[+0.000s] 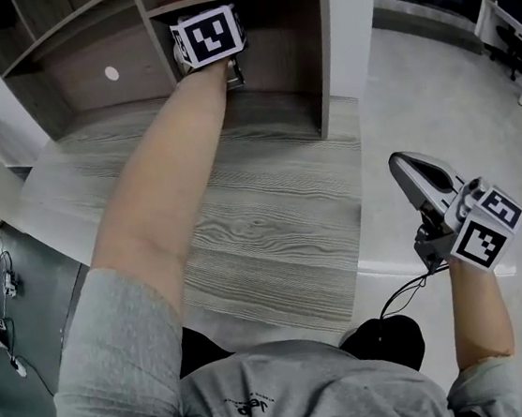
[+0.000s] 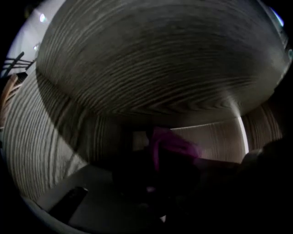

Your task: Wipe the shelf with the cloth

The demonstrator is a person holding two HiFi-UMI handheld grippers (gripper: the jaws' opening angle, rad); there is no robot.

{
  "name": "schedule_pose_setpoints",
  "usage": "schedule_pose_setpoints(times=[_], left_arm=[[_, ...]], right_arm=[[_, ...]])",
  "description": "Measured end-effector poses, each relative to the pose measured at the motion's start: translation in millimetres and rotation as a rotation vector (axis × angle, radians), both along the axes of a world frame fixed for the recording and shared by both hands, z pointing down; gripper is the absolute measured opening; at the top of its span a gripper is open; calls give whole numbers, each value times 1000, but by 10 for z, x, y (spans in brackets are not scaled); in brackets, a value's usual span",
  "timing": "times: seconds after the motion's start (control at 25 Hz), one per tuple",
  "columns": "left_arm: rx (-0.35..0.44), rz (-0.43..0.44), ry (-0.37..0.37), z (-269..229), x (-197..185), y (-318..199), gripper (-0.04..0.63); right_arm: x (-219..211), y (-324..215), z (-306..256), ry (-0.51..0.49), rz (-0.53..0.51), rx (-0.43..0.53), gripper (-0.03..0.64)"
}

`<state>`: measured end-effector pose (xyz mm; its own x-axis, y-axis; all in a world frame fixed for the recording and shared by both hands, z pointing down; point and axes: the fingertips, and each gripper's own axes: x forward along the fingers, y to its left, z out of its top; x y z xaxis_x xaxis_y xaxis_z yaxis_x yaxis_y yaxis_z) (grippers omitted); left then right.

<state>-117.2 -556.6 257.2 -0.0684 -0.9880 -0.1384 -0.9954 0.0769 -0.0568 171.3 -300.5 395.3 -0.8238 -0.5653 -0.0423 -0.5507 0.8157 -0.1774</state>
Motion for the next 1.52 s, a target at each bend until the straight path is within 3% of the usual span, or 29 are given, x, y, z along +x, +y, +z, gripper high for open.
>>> schedule_pose_setpoints(times=[0.16,0.28,0.56,0.76,0.88,1.04,1.16,1.52], left_arm=[[34,60,-50,-25,113,2,75],[55,177,-126,-117,555,43,75],[86,469,-207,-125,1615,157,77],[105,566,-220,-102,1716,195,77],[83,486,-223,-20,1426,242,77],[6,254,-124,229,627,270,75],[-52,148,-76,354,251,302,76],[-158,-9,90,443,-67,72,75]], right_arm=[[46,-50,39,-12,-25,1,20],[65,-123,79,-23,-33,-6,20],[78,-193,91,-27,-27,-4,20],[61,-223,97,-19,-13,-14,20],[-20,-207,87,-15,-16,-21,20],[-229,-113,30,0,-40,-8,20],[-400,-37,-33,3,-59,-2,20],[-593,83,-30,13,-63,-10,20]])
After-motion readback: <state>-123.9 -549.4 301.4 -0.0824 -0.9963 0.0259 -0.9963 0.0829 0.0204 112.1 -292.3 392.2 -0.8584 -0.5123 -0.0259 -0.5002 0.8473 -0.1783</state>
